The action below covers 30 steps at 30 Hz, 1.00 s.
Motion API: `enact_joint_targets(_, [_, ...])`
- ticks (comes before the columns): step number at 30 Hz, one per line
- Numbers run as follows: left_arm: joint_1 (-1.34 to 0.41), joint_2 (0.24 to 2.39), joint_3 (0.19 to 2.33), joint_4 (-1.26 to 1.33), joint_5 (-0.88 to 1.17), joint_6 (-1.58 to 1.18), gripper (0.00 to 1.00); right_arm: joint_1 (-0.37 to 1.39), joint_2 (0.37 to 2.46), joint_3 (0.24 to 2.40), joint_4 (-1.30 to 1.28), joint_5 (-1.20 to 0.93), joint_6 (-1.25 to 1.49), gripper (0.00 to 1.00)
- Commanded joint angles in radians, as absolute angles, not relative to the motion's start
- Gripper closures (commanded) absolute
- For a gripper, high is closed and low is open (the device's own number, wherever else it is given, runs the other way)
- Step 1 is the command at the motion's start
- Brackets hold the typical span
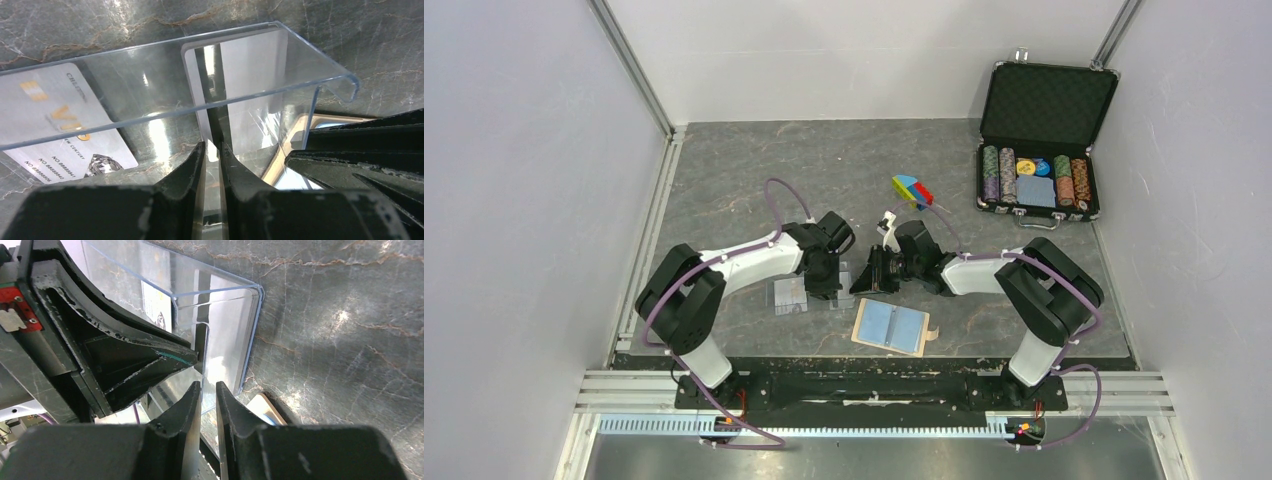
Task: Put the credit cards into the card holder
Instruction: Pick up the credit card from the storage box.
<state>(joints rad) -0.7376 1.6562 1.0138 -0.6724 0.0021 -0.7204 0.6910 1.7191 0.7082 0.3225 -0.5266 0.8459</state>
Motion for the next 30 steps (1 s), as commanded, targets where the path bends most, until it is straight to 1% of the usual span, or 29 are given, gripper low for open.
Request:
enact_joint_targets(1, [-0.748, 1.619, 1.077, -0.637, 0.004, -0.708, 0.79, 0.703, 1.699, 0.688, 0.309, -0.536, 0.834, 0.83])
enact_joint_targets(2, [-0.749, 1.618, 1.082, -0.642, -0.021, -0.707, 0.79, 0.702, 1.699, 0.689, 0.309, -0.535, 0.835, 0.83])
enact_joint_targets(11, [-0.761, 1.61, 1.124, -0.684, -0.044, -0.696, 0.8, 0.702, 1.699, 0.692, 0.306, -0.535, 0.833, 0.83])
enact_joint_targets(26, [-0.769, 1.584, 1.109, -0.629, -0.018, -0.722, 0.8, 0.702, 1.7, 0.699, 0.295, -0.534, 0.827, 0.83])
enact_joint_targets(30, [-0.771, 1.607, 1.114, -0.633, -0.005, -0.72, 0.8, 0.702, 1.703, 0.703, 0.294, -0.535, 0.825, 0.83])
